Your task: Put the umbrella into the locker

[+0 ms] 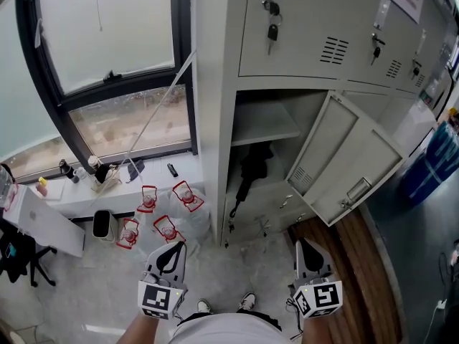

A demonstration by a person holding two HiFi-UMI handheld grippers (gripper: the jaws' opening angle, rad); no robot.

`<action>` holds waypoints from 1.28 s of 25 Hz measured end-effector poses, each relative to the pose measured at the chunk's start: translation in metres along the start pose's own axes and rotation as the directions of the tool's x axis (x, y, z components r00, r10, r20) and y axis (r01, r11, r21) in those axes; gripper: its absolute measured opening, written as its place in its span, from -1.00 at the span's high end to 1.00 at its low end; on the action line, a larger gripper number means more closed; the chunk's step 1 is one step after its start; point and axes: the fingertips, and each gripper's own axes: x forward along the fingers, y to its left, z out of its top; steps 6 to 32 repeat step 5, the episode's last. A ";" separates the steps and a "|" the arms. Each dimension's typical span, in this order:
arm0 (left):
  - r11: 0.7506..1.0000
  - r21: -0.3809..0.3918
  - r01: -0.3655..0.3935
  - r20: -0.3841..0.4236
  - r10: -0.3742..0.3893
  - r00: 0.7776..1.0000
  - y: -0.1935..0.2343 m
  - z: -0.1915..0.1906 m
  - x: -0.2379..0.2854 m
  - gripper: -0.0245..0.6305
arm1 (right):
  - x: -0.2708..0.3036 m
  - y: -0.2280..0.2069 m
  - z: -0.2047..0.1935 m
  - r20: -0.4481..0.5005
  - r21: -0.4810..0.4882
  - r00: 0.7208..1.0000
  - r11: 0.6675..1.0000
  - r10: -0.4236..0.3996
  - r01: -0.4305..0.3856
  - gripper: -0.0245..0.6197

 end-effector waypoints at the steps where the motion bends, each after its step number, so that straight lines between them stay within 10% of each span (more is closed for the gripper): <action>1: 1.000 0.002 -0.001 0.000 0.001 1.000 -0.001 0.001 0.000 0.86 | 0.000 -0.001 0.000 0.002 0.002 1.000 1.000 0.001 -0.001 0.88; 32: 1.000 0.014 -0.004 0.002 0.004 1.000 -0.008 0.006 0.001 0.86 | -0.003 -0.008 0.001 0.008 0.006 1.000 1.000 0.005 -0.005 0.88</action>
